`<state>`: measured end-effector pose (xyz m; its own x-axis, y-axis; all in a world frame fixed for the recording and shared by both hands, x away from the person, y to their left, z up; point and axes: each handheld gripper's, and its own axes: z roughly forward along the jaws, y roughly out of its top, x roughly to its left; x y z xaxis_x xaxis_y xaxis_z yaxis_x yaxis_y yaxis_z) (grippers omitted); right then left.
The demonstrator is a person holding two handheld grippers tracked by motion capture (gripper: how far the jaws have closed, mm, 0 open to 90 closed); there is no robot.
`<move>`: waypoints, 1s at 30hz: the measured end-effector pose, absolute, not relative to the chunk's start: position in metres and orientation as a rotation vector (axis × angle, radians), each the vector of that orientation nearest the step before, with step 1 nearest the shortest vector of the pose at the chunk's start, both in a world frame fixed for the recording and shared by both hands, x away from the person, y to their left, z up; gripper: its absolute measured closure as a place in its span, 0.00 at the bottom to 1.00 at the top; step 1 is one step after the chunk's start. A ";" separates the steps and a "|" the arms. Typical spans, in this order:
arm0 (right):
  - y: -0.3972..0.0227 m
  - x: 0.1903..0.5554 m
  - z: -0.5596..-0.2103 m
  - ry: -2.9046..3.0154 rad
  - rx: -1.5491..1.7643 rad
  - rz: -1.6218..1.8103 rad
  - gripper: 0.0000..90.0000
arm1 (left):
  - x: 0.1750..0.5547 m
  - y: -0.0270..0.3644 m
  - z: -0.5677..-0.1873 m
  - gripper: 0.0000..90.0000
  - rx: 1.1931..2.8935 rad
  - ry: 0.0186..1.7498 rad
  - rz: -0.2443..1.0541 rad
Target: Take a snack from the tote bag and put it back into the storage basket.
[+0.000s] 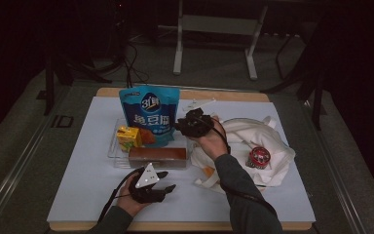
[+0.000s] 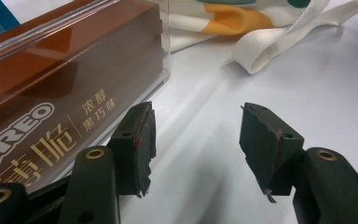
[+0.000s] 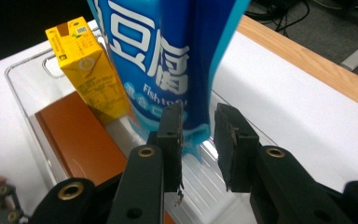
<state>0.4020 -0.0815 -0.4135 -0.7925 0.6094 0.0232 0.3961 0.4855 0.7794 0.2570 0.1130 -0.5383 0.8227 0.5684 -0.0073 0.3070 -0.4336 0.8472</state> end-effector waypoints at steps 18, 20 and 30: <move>-0.144 0.372 -0.389 2.468 0.797 1.130 0.79 | 0.257 0.113 -0.538 0.50 2.049 0.648 0.348; -0.155 0.370 -0.388 2.462 0.806 1.120 0.80 | 0.257 0.113 -0.538 0.50 2.049 0.650 0.346; -0.200 0.363 -0.389 2.444 0.866 1.066 0.93 | 0.257 0.113 -0.538 0.50 2.053 0.645 0.349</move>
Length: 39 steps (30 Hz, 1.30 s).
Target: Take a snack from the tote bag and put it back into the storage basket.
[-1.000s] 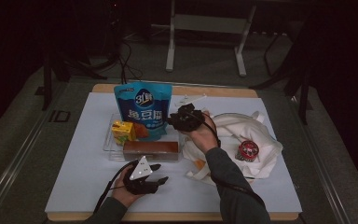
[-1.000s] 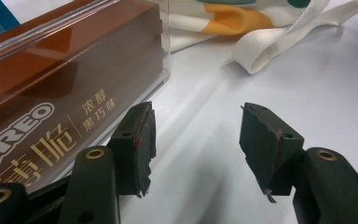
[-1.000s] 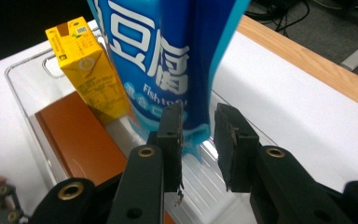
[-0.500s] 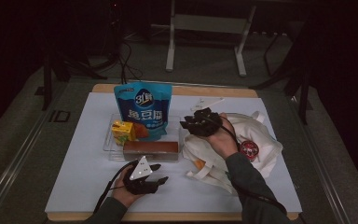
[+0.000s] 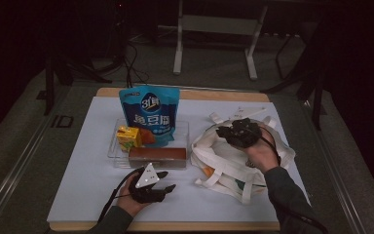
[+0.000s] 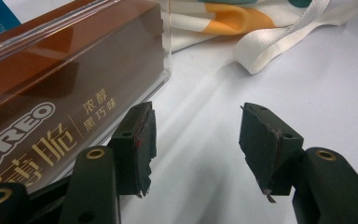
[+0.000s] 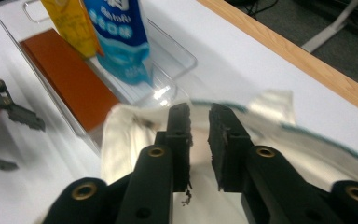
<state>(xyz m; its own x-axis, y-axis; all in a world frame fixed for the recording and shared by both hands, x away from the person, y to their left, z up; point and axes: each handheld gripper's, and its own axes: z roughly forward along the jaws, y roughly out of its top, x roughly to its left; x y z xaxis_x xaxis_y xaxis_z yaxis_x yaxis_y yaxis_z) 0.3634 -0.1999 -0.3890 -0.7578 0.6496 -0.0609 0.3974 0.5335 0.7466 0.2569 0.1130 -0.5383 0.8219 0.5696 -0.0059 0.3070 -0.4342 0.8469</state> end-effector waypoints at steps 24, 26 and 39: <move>-0.278 0.343 -0.409 2.422 1.008 0.928 0.77 | 0.257 0.112 -0.538 0.50 2.056 0.640 0.352; -0.283 0.342 -0.411 2.420 1.025 0.905 0.71 | 0.257 0.112 -0.538 0.50 2.058 0.640 0.352; -0.313 0.349 -0.423 2.442 1.178 0.787 0.35 | 0.256 0.112 -0.538 0.50 2.061 0.637 0.352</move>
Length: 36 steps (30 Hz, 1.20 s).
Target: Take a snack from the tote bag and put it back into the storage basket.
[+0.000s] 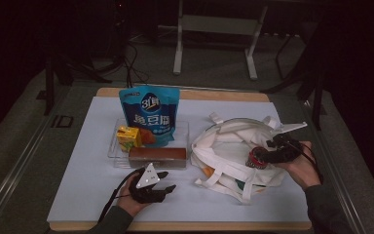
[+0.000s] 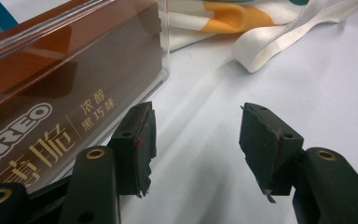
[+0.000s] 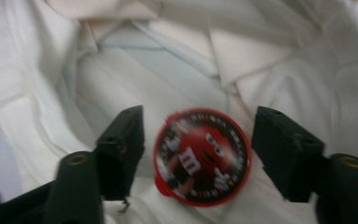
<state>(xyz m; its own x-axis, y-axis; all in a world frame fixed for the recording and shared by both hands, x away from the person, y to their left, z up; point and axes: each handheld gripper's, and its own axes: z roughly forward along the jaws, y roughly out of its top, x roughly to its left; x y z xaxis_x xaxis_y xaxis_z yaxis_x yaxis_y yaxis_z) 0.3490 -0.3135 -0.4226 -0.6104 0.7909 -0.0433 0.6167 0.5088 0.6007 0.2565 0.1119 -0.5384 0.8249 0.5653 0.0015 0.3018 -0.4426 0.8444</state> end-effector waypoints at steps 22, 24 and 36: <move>-0.318 0.361 -0.449 2.563 1.203 0.665 0.26 | 0.256 0.112 -0.538 0.50 2.064 0.635 0.351; -0.317 0.363 -0.451 2.572 1.201 0.659 0.26 | 0.256 0.112 -0.538 0.50 2.063 0.635 0.351; -0.313 0.370 -0.463 2.624 1.213 0.596 0.27 | 0.256 0.112 -0.538 0.50 2.064 0.633 0.351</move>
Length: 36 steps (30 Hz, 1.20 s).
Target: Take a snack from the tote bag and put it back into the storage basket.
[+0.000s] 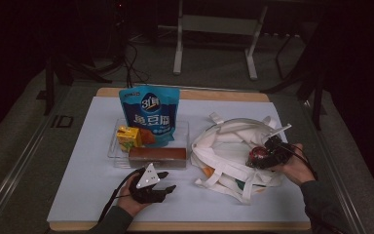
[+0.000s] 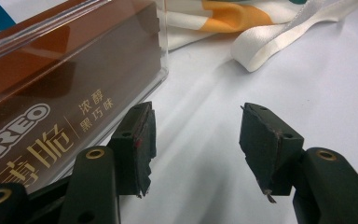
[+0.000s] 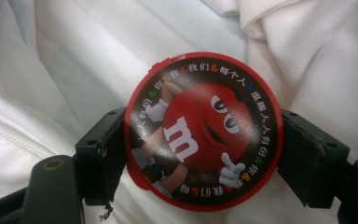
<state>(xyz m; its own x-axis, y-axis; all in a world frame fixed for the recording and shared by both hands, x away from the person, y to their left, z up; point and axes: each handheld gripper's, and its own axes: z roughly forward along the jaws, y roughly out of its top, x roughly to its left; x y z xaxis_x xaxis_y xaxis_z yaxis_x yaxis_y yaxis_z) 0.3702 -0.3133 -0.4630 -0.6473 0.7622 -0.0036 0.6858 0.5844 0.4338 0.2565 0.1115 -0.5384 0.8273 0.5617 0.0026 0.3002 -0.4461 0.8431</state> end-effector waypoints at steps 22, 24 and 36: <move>-0.313 0.373 -0.464 2.622 1.268 0.590 0.28 | 0.257 0.112 -0.538 0.50 2.067 0.632 0.349; -0.313 0.373 -0.464 2.623 1.267 0.590 0.28 | 0.257 0.112 -0.538 0.50 2.067 0.632 0.349; -0.307 0.370 -0.448 2.614 1.244 0.641 0.28 | 0.257 0.112 -0.538 0.50 2.068 0.633 0.348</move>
